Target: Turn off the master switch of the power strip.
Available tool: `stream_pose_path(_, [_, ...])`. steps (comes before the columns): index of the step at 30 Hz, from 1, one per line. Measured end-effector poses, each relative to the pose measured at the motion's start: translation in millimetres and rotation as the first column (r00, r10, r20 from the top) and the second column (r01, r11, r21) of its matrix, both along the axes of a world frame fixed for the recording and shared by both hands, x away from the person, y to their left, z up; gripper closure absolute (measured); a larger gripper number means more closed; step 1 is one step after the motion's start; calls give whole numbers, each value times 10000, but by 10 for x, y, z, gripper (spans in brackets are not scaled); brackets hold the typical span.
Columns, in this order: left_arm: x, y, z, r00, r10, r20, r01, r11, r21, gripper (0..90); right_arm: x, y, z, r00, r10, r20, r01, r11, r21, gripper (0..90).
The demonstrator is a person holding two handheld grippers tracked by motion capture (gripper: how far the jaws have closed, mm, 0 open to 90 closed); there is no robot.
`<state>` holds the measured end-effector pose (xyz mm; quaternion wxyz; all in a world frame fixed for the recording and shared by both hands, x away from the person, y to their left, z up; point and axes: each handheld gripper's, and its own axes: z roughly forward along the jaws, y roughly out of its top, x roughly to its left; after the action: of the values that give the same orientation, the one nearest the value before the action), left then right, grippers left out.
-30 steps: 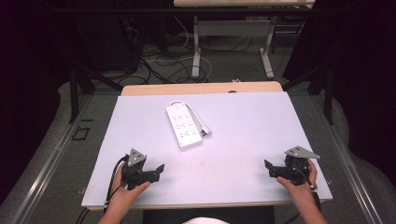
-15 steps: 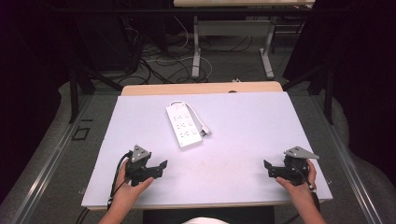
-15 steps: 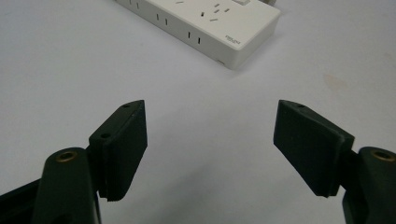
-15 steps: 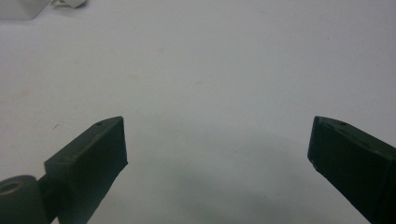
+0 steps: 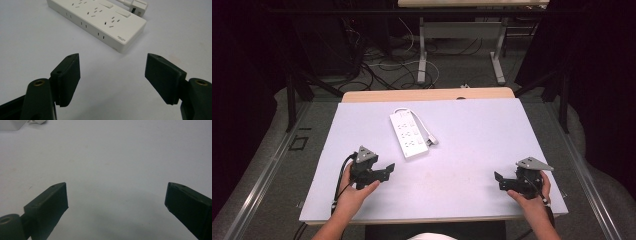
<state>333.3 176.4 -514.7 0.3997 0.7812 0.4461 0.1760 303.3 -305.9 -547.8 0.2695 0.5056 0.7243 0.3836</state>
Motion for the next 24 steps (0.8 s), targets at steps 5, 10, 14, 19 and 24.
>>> stream_pose_path(5, [47, -20, 72, 10000, 40, 53, -40, 10000, 23, 303, -5, 1, 3, 10000, -5, 56, 5, 10000, -41, 42])
stream_pose_path(10, [121, -37, 188, 10000, -1, -55, 1, 10000, -79, 327, -2, 0, 1, 10000, 24, 10, -24, 10000, -3, 42])
stream_pose_path(14, [183, -45, 260, 9999, 9, -160, -12, 9998, -219, 354, 0, 3, -4, 10000, -50, 58, 50, 10000, -10, 42])
stream_pose_path(19, [245, -66, 320, 9998, 86, -150, -90, 9996, -254, 379, 1, 5, -6, 10000, -75, 64, 75, 10000, -9, 44])
stream_pose_path(24, [330, -105, 398, 9997, 124, -202, -131, 9993, -349, 404, -1, 2, -5, 10000, -74, 37, 74, 10000, 11, 44])
